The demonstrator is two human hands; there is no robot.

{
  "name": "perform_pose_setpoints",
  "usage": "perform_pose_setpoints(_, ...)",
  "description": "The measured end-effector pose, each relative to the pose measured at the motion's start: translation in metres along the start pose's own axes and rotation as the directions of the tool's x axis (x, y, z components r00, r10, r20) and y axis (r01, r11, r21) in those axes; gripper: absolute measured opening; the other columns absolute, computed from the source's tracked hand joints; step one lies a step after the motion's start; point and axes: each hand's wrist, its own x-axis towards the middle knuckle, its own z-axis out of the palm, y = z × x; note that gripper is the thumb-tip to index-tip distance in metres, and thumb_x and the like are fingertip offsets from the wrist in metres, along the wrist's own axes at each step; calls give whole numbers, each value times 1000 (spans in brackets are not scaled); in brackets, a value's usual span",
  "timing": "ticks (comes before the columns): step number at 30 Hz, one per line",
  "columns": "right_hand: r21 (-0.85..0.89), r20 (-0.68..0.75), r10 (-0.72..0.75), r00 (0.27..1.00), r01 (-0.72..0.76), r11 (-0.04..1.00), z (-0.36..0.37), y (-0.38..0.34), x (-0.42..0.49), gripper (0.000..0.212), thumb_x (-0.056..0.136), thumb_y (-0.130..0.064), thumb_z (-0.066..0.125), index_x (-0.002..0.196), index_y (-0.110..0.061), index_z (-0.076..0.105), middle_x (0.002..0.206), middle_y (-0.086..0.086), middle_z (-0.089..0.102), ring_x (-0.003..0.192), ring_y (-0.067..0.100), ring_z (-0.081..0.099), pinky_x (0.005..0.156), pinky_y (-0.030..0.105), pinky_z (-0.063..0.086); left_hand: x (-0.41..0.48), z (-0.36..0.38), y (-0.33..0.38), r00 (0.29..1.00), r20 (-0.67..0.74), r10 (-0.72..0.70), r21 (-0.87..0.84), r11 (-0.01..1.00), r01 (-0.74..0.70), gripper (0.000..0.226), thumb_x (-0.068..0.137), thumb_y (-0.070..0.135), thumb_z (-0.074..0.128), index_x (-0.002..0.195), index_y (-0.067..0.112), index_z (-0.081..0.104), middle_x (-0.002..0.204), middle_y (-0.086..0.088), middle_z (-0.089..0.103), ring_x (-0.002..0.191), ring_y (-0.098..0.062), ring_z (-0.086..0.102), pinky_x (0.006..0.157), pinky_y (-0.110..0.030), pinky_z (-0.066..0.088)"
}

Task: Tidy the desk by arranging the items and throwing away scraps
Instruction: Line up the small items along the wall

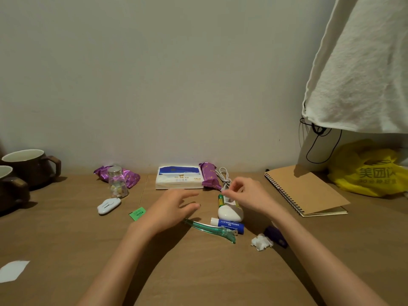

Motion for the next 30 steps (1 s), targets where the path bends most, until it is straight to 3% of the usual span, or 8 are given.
perform_pose_setpoints(3,-40,150,-59,987,66,997,4,-5,-22,25,81,-48,67,96,-28,65,99,-13,61,85,1,55,70,20,46,-5,2,0,995,84,54,29,998,-57,51,85,47,60,133,36,49,139,12,49,128,-7,42,106,-31,38)
perform_pose_setpoints(7,-139,117,-113,987,129,982,9,-8,-34,34,79,-49,68,108,-32,64,111,-7,57,96,5,53,79,24,49,-16,6,-5,980,181,76,88,992,-93,49,83,51,59,130,41,50,142,9,45,130,-9,39,107,-35,38)
perform_pose_setpoints(15,-76,147,-139,979,152,986,11,-16,-47,28,77,-53,67,98,-35,68,106,-11,64,96,1,56,81,26,51,-37,2,-10,978,179,104,-12,995,-104,24,86,35,63,106,49,65,133,14,54,118,0,49,100,-29,45)
perform_pose_setpoints(19,-64,9,-144,990,144,988,7,-19,-42,21,86,-45,63,102,-31,69,108,-11,65,97,0,54,83,23,45,-50,-5,-16,979,181,91,-77,994,-78,25,84,33,66,98,54,66,131,18,55,118,4,48,100,-31,45)
perform_pose_setpoints(22,-199,-75,-68,995,52,979,6,-15,-33,26,89,-41,59,112,-31,63,115,-5,57,111,12,48,93,32,43,-57,-9,-21,983,168,76,-100,993,-60,25,84,29,66,97,50,67,130,16,56,118,3,49,102,-27,43)
perform_pose_setpoints(24,-262,-37,-39,999,28,965,7,-14,-30,29,89,-44,59,115,-32,62,117,-3,54,115,15,45,96,34,42,-62,-12,-25,986,153,67,-114,992,-49,23,85,28,67,97,47,69,128,16,57,118,3,50,102,-26,42)
perform_pose_setpoints(26,-214,46,-51,998,60,975,5,-16,-31,30,86,-48,61,110,-31,64,115,-4,54,113,13,46,94,32,43,-67,-14,-30,989,141,49,-122,992,-31,23,85,26,67,95,46,70,127,17,58,117,4,50,102,-25,41)
perform_pose_setpoints(30,-118,332,-105,937,152,981,1,-21,-41,44,78,-51,69,116,-31,63,115,-13,56,105,4,51,88,22,46,-75,-19,-40,993,111,30,-137,990,-15,23,86,23,66,95,44,69,122,17,61,111,8,53,100,-19,41)
